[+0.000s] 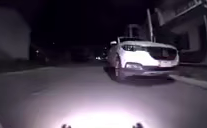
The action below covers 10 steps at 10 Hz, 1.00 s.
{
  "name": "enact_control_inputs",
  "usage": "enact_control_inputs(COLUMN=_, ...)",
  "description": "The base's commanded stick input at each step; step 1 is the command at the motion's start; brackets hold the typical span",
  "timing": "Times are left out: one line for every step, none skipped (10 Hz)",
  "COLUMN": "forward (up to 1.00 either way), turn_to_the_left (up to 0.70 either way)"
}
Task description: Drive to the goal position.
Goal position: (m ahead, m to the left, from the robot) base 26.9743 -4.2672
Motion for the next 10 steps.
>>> enact_control_inputs(forward=0.60, turn_to_the_left=0.00)
enact_control_inputs(forward=0.60, turn_to_the_left=0.00)
enact_control_inputs(forward=0.60, turn_to_the_left=0.05)
enact_control_inputs(forward=0.60, turn_to_the_left=0.13)
enact_control_inputs(forward=0.60, turn_to_the_left=0.09)
enact_control_inputs(forward=0.60, turn_to_the_left=0.00)
enact_control_inputs(forward=0.60, turn_to_the_left=0.00)
enact_control_inputs(forward=0.60, turn_to_the_left=0.00)
enact_control_inputs(forward=0.60, turn_to_the_left=0.00)
enact_control_inputs(forward=0.60, turn_to_the_left=0.00)
